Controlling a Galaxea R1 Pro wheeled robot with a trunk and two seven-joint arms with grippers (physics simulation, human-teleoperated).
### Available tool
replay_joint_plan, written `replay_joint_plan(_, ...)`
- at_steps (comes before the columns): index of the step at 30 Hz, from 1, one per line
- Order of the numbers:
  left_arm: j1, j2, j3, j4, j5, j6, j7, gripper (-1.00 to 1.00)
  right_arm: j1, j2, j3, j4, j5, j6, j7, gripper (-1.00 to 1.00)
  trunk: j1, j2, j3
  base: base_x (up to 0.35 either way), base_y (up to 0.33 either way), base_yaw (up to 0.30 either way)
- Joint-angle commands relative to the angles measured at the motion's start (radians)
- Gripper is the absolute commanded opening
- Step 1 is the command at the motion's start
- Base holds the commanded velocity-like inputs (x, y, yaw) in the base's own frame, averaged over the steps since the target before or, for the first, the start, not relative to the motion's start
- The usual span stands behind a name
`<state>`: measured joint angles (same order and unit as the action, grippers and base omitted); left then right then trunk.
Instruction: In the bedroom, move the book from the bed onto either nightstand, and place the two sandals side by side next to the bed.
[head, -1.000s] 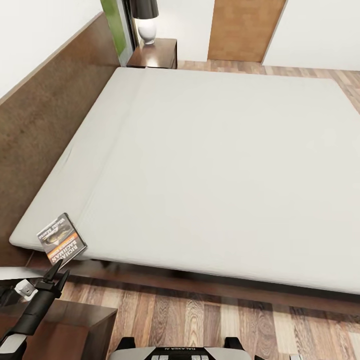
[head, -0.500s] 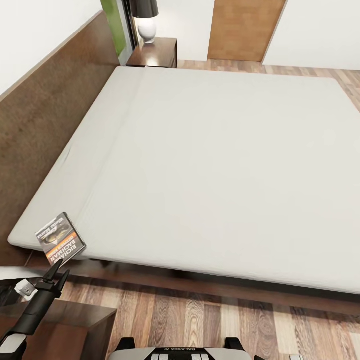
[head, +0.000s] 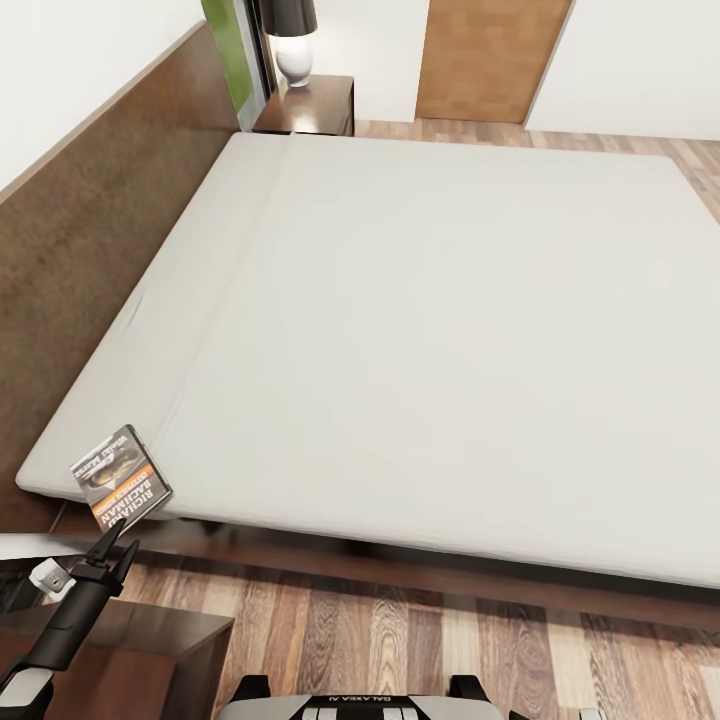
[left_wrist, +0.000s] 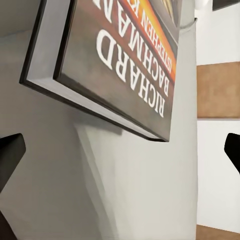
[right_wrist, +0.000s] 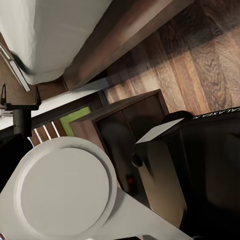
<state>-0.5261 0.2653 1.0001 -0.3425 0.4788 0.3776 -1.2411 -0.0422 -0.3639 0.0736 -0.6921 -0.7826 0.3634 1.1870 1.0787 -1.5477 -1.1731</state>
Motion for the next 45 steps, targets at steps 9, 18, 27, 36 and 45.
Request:
replay_joint_plan(9,-0.001,0.000,0.002,0.000,0.002,0.010,-0.003,1.00,0.000,-0.001,0.005,0.000,-0.010,0.010,0.000,1.00,0.015,-0.028,-0.013,0.000,0.000,0.000)
replay_joint_plan(18,0.000,0.000,0.002,0.000,0.003,0.010,-0.003,1.00,0.000,-0.001,0.005,0.000,-0.010,0.010,0.000,1.00,0.015,-0.028,-0.013,0.000,0.000,0.000)
replay_joint_plan(27,0.000,0.000,0.002,0.000,0.003,0.010,-0.003,1.00,0.000,-0.001,0.005,0.000,-0.010,0.009,0.000,1.00,0.015,-0.028,-0.013,0.000,0.000,0.000)
replay_joint_plan(36,0.000,0.000,0.002,0.000,0.003,0.010,-0.003,1.00,0.000,-0.001,0.005,0.000,-0.010,0.010,0.000,1.00,0.015,-0.028,-0.013,0.000,0.000,0.000)
replay_joint_plan(45,-0.001,0.000,0.002,0.000,0.003,0.010,-0.003,1.00,0.000,-0.001,0.005,0.000,-0.010,0.010,0.000,1.00,0.015,-0.028,-0.013,0.000,0.000,0.000)
